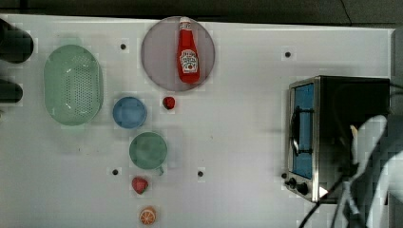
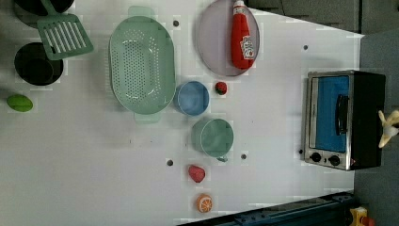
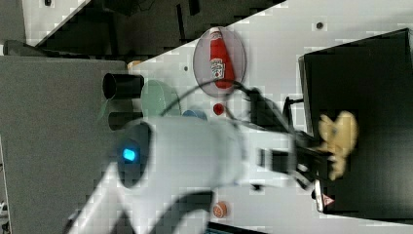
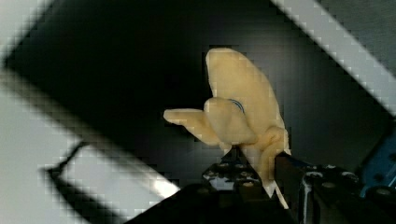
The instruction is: Pick banana from table and place on oven.
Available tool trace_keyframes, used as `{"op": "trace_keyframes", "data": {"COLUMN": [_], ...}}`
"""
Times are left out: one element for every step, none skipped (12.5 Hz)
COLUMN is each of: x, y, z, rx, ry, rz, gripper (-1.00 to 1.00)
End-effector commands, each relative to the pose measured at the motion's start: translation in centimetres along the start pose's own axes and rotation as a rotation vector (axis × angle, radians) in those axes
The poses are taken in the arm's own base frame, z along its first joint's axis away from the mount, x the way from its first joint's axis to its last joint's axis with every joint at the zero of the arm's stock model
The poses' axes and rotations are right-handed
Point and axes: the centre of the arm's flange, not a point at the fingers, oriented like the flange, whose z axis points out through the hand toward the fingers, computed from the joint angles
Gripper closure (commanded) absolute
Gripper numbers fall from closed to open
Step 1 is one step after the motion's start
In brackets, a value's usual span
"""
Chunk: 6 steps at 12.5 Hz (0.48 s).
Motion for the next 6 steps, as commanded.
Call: {"op": "trace_keyframes", "data": {"x": [-0.6, -0.5, -0.2, 0.0, 0.0, -0.1], "y": [-1.9, -1.9, -2.1, -2.2, -2.5, -2.8], "z": [-2.5, -1.8, -1.5, -1.3, -1.3, -1.3], "rx": [0.056, 0.051, 0.049, 0.047, 0.047, 0.048], "ry": [0.03, 0.018, 0.027, 0.04, 0.04, 0.04], "rz": [-0.168, -0.164, -0.164, -0.164, -0.168, -0.173], "gripper": [0.53, 0.34, 0.11, -0.12, -0.34, -0.57]}}
